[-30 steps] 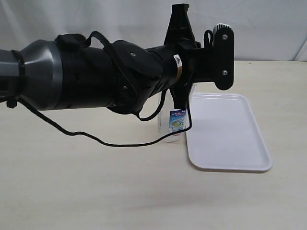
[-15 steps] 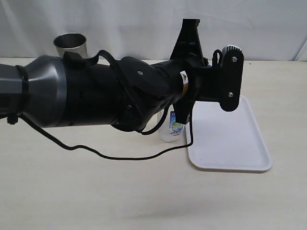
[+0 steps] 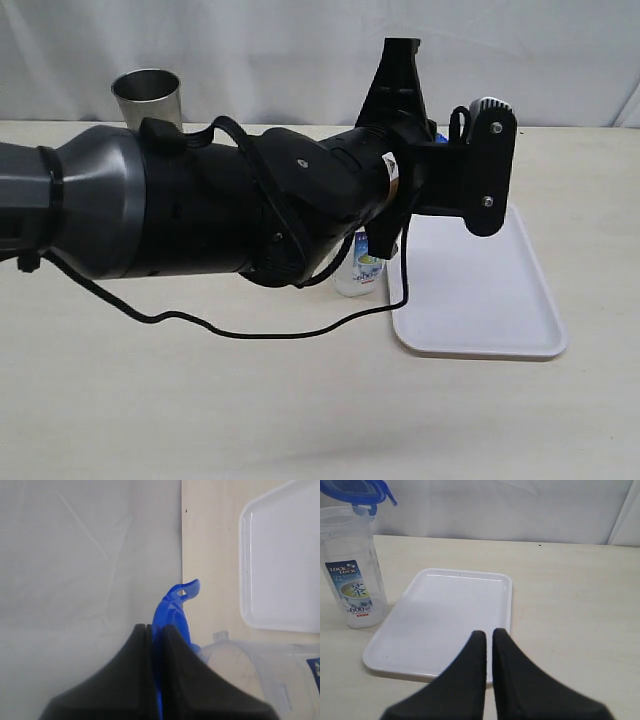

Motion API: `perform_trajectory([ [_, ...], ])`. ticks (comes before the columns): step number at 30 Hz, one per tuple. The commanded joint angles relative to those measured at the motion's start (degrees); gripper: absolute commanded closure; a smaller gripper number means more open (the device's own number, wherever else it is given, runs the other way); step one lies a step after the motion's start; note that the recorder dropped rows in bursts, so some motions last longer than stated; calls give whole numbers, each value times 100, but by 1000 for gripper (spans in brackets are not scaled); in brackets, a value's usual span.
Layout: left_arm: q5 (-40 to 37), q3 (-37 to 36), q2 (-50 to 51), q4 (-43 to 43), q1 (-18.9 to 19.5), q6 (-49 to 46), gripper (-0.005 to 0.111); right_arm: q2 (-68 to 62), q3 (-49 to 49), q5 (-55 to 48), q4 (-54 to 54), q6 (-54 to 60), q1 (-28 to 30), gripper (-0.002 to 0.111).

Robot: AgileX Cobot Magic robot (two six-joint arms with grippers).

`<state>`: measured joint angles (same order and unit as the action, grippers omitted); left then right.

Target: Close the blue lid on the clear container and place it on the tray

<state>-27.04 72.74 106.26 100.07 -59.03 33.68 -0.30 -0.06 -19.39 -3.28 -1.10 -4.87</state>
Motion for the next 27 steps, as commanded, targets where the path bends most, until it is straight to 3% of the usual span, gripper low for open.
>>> perform_trajectory([
  [1, -192, -229, -73, -32, -34, -72, 107, 30, 6, 4, -58, -18, 19, 104],
  [14, -154, -512, -73, -28, -34, -72, 107, 30, 6, 4, -58, -18, 19, 104],
  [27, -57, -534, -73, -650, -34, -87, 107, 30, 6, 4, -58, -18, 19, 104],
])
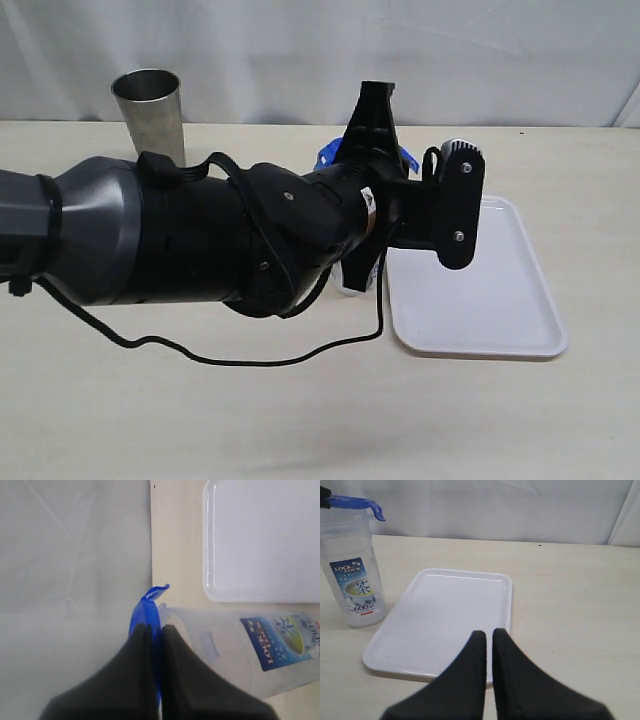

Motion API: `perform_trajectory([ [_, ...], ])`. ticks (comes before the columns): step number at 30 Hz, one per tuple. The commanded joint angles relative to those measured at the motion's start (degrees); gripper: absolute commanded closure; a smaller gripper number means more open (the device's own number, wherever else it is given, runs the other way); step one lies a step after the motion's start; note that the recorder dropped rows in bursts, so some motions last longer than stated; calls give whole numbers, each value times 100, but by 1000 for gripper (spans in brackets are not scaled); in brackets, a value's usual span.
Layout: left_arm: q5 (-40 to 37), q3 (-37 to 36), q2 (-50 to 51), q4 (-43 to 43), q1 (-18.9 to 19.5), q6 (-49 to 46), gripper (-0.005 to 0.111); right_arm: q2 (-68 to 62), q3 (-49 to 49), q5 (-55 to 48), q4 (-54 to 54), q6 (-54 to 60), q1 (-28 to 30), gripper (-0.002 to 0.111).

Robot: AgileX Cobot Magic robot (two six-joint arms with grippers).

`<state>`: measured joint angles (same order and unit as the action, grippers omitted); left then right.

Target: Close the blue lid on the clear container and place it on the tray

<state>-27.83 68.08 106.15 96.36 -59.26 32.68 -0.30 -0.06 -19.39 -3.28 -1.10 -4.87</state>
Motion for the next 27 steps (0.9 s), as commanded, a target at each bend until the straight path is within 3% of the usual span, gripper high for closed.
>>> perform_trajectory([
  [1, 36, -68, -61, -306, -10, 13, 107, 30, 6, 4, -58, -18, 19, 104],
  [12, 186, -68, -86, -914, -24, -245, 107, 30, 6, 4, -58, -18, 19, 104],
  [27, -99, -68, -128, -1124, -135, -271, 107, 30, 6, 4, -58, -18, 19, 104],
])
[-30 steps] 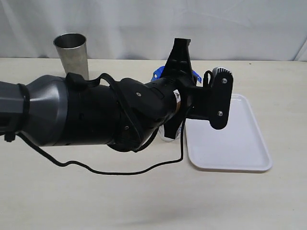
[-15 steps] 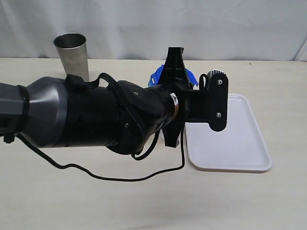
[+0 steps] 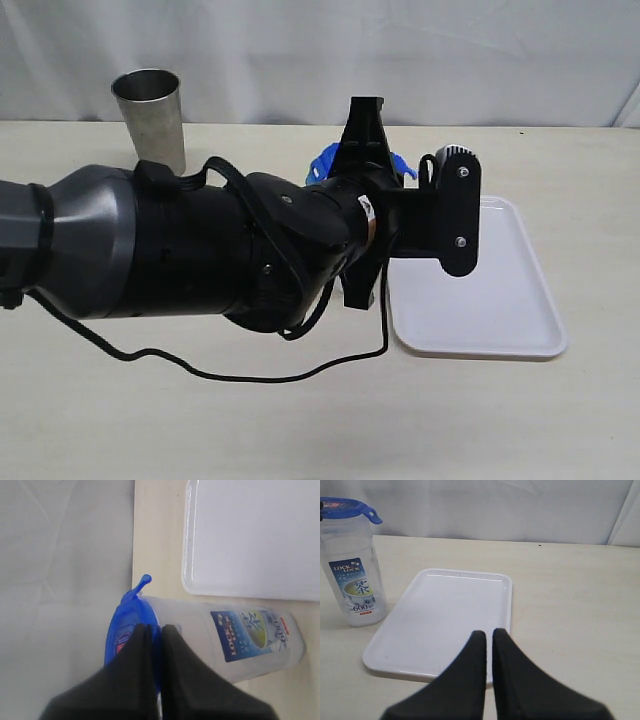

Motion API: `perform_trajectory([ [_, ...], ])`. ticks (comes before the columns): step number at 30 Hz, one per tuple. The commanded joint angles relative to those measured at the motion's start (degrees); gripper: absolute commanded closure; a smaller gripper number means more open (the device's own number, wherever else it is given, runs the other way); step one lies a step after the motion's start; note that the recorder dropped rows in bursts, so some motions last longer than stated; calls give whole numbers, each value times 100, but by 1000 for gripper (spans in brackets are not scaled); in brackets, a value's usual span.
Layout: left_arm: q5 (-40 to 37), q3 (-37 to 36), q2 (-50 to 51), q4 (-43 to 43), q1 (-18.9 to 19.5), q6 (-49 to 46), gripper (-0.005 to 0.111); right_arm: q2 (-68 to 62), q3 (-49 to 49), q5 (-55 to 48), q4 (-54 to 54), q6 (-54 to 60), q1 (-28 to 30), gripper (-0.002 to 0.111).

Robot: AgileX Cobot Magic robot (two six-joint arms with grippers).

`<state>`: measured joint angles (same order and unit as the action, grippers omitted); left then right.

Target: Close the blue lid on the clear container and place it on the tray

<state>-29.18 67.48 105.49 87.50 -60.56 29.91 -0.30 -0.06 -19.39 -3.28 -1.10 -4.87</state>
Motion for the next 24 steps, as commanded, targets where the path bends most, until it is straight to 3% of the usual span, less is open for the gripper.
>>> perform_trajectory([
  [1, 82, -8, -62, -298, -5, -10, 107, 30, 6, 4, -58, -18, 19, 104],
  [24, 166, -8, -62, -423, -5, 3, 107, 30, 6, 4, -58, -18, 19, 104],
])
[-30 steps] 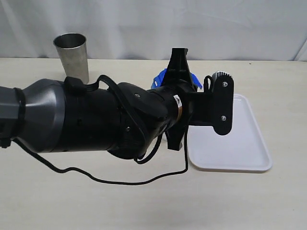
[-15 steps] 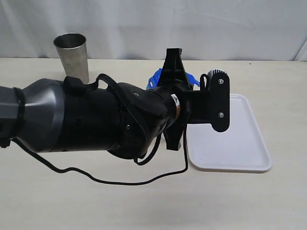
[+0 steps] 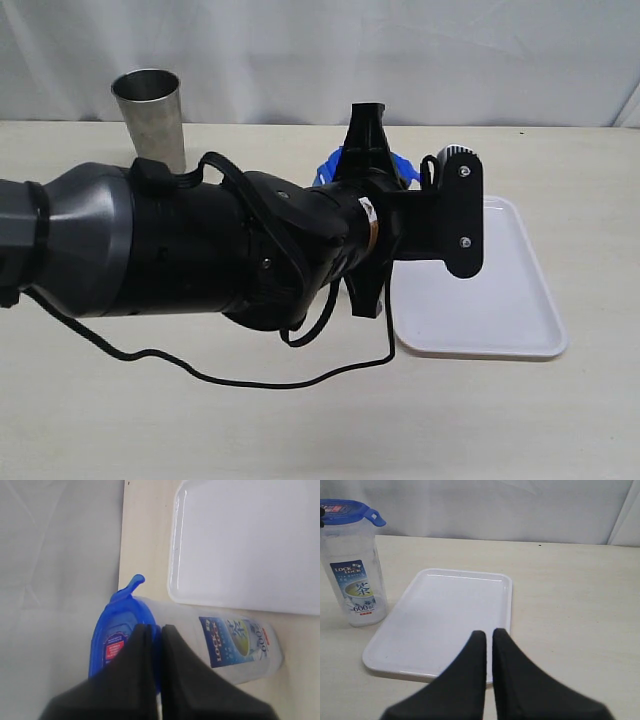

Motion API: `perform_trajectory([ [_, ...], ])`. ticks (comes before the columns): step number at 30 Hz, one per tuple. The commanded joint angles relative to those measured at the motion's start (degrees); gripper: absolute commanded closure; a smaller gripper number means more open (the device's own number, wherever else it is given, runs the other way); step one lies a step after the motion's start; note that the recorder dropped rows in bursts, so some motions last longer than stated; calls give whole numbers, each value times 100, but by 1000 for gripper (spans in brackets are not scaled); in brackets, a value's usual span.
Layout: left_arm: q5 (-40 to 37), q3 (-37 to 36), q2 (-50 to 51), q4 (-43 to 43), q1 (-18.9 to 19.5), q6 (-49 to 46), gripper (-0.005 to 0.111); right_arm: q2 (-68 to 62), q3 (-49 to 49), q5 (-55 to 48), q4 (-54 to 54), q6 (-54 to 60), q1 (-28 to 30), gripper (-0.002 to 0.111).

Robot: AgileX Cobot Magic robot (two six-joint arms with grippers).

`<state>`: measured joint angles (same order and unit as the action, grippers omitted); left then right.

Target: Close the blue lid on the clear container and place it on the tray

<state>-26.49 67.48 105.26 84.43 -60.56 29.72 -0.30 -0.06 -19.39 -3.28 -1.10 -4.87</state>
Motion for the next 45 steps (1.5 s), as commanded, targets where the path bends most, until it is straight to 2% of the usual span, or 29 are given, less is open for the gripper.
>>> perform_trajectory([
  [1, -141, -8, -39, -117, -5, 22, 107, 30, 6, 4, -58, -18, 19, 104],
  [7, -185, -8, -39, -117, -5, 22, 105, 30, 6, 4, -58, -18, 19, 104],
  [16, -185, -8, -39, -117, -5, 31, 74, 30, 6, 4, -58, -18, 19, 104],
  [24, -222, -8, -39, -347, -16, 47, 59, 30, 6, 4, -58, -18, 19, 104],
  [34, -535, -8, -202, -479, -281, 47, 59, 30, 6, 4, -58, -18, 19, 104],
  [45, -551, -8, -916, -1144, -272, -8, 60, 30, 6, 4, -58, -18, 19, 104],
])
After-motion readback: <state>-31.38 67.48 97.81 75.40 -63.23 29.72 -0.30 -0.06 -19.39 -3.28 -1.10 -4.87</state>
